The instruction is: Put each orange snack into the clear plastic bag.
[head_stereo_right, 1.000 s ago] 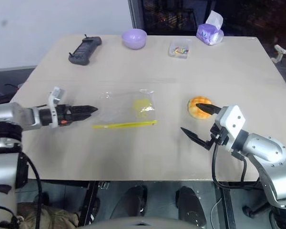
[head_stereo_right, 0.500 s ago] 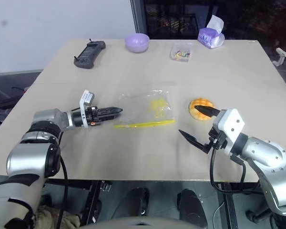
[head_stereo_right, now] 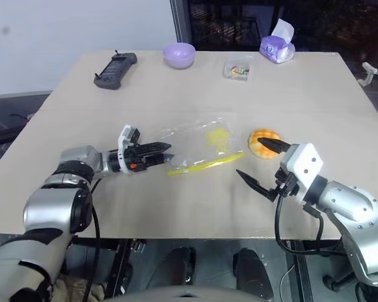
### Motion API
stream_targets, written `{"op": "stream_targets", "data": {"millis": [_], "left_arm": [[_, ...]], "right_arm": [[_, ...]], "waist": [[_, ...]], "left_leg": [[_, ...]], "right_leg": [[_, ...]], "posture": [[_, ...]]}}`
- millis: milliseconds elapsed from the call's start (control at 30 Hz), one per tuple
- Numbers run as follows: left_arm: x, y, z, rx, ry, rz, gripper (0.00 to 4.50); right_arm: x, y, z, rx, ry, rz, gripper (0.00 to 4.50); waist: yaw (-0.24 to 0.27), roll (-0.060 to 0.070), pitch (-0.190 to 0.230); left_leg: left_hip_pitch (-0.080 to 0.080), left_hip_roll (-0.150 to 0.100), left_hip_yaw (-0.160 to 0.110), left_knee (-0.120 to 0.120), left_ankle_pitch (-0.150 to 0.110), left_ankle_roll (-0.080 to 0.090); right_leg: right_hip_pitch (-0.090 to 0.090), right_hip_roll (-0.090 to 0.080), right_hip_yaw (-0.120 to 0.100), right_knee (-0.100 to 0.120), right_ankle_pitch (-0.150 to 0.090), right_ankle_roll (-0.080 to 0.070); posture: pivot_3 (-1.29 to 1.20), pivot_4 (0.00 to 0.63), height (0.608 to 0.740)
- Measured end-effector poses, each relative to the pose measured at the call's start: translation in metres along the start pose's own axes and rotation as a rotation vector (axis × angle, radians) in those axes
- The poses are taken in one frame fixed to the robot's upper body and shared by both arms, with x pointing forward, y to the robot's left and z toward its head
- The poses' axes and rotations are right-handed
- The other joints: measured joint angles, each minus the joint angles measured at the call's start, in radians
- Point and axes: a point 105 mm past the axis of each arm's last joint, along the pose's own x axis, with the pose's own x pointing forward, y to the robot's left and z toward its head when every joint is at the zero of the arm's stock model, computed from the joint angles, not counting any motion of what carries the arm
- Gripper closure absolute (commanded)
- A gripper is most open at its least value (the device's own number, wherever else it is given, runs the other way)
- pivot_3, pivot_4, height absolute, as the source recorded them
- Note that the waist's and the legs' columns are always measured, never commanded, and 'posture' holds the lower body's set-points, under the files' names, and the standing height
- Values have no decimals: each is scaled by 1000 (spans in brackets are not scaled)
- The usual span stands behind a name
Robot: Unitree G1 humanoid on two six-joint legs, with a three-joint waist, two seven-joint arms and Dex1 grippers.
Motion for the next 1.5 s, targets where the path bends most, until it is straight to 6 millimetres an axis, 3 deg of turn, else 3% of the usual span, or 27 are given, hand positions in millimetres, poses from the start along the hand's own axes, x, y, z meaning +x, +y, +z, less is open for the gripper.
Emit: {"op": "stream_targets", "data": {"millis": [267,467,567,600,767,1033,1267,1367,1500], "left_arm": [[31,-1,6,-11,-20,55,51],[46,5,-5,-80,-15,131,2805],[47,-9,0,-135,-34,105,4289],[49,-15,-1,-179,-33,82,4414],[57,-44,1,-278,-21,-33,4414],[50,-106,44,-182,-129,-196,4414],[49,-112,39,-162,-123,-188,4414],[46,-111,38,-160,-134,-166,4414],[37,-114,45,-153,-179,-154,4414]], "right_arm": [[5,2,-2,-14,9,-16,0],[11,5,-2,-47,12,-9,0],[15,2,-3,-119,34,-27,0],[17,0,-7,-156,61,-43,0],[29,2,-22,-228,118,-49,0],[71,-3,-48,-223,158,-147,0],[101,-44,-51,-283,179,-352,0],[100,-49,-51,-294,184,-377,0],[84,-41,-54,-330,206,-331,0]], "waist": [[2,0,-1],[-2,0,0],[-1,0,0],[-1,-1,1],[-6,-9,7],[-24,-14,11],[-24,-16,14],[-22,-16,14],[-19,-16,15]], "left_leg": [[1,0,-1,1,0,0],[0,0,-1,1,0,0],[0,0,-1,1,0,0],[0,0,-1,1,0,0],[-1,1,-1,1,0,0],[0,0,-1,0,2,-4],[-1,0,-1,-3,3,-6],[-2,-1,-1,-4,3,-6],[-3,-1,0,-5,3,-6]], "right_leg": [[1,0,-1,1,-2,4],[0,0,0,1,0,1],[0,0,0,1,-1,2],[0,0,0,1,-2,3],[-1,0,-1,1,-1,2],[-2,-2,0,0,0,0],[-4,-2,2,0,1,-1],[-5,-3,2,-1,1,-1],[-6,-3,2,-1,1,0]], "posture": [[0,150,740],[0,150,740],[0,150,740],[0,150,740],[0,150,740],[0,150,740],[0,150,740],[0,150,740],[0,150,740]]}}
